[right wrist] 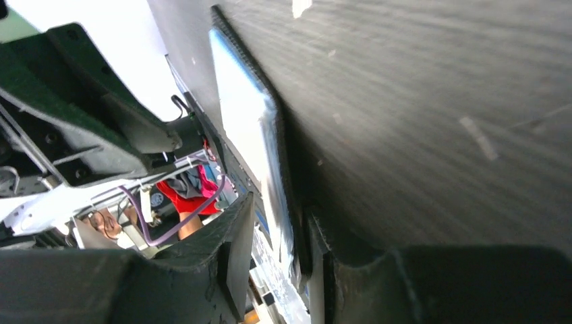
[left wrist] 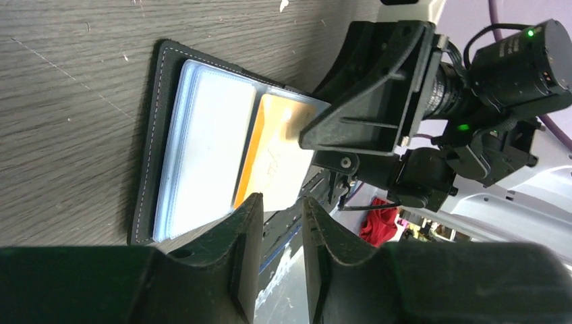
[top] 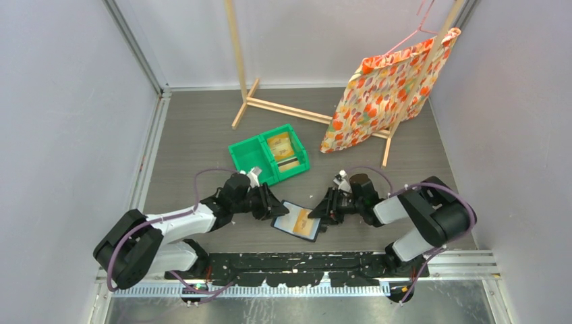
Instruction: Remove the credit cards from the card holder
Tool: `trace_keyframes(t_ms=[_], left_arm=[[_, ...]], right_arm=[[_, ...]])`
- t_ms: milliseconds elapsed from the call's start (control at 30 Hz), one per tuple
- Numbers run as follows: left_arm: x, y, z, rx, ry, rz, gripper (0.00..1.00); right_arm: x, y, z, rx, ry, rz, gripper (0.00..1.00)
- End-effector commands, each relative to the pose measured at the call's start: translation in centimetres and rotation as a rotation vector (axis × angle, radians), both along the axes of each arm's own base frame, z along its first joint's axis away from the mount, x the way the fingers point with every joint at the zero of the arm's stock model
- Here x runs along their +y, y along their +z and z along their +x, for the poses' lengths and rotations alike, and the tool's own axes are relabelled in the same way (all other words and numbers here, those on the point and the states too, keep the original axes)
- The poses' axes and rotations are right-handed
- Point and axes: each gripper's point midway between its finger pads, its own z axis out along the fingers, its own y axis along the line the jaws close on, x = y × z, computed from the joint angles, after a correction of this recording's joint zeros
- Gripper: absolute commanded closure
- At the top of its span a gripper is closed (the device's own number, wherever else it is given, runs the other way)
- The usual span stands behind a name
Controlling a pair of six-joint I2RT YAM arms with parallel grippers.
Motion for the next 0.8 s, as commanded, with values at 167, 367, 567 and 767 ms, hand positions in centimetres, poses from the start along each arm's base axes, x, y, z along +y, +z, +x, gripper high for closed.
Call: trace_keyframes(t_ms=[167, 367, 567, 767], left_arm=[[-0.6, 1.8, 0.4, -0.061, -0.042, -0.002, 0.67], [-0.8, 2.2, 0.1, -0.059, -0.059, -0.017, 0.67], [-1.2, 2.5, -0.6, -0.026, -0.082, -0.069, 0.66], [-1.4, 2.4, -0.5, -0.024, -0.082, -0.074, 0.6]], right_arm=[[1.9, -0.5, 2.0, 0.01, -0.039, 0.092, 0.74], [3.0, 0.8, 3.0, 0.006, -0.047, 0.206, 0.99], [3.6, 3.4, 3.6, -0.05, -0.036, 0.314, 0.99], [4.0, 5.5, 3.4, -0.112, 0.013, 0.357, 0.99]])
